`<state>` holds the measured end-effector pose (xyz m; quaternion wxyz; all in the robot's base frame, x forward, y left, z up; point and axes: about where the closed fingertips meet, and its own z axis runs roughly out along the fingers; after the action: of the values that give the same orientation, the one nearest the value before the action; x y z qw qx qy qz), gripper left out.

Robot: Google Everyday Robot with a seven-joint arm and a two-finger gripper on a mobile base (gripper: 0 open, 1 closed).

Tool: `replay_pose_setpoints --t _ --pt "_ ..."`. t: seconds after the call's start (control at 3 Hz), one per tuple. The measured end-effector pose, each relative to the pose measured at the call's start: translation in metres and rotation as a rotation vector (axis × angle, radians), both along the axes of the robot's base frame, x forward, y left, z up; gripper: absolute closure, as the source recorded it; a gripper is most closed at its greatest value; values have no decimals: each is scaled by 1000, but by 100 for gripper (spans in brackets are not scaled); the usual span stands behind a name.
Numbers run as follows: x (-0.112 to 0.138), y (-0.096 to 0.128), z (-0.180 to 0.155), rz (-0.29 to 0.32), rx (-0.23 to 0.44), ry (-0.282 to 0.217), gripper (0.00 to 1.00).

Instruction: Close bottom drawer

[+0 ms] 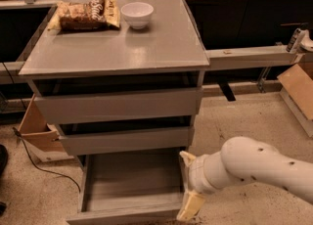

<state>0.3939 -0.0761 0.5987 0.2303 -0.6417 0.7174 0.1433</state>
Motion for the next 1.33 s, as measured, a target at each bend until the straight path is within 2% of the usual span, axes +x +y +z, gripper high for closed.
replay_pose_setpoints --t 0.33,0.67,1.0,1.33 --pt "5 44 -58 51 64 11 0" --pt "-16 93 -121 72 151 62 0" --pt "-16 93 -122 72 151 62 0" --pt "-10 105 -148 61 191 56 0"
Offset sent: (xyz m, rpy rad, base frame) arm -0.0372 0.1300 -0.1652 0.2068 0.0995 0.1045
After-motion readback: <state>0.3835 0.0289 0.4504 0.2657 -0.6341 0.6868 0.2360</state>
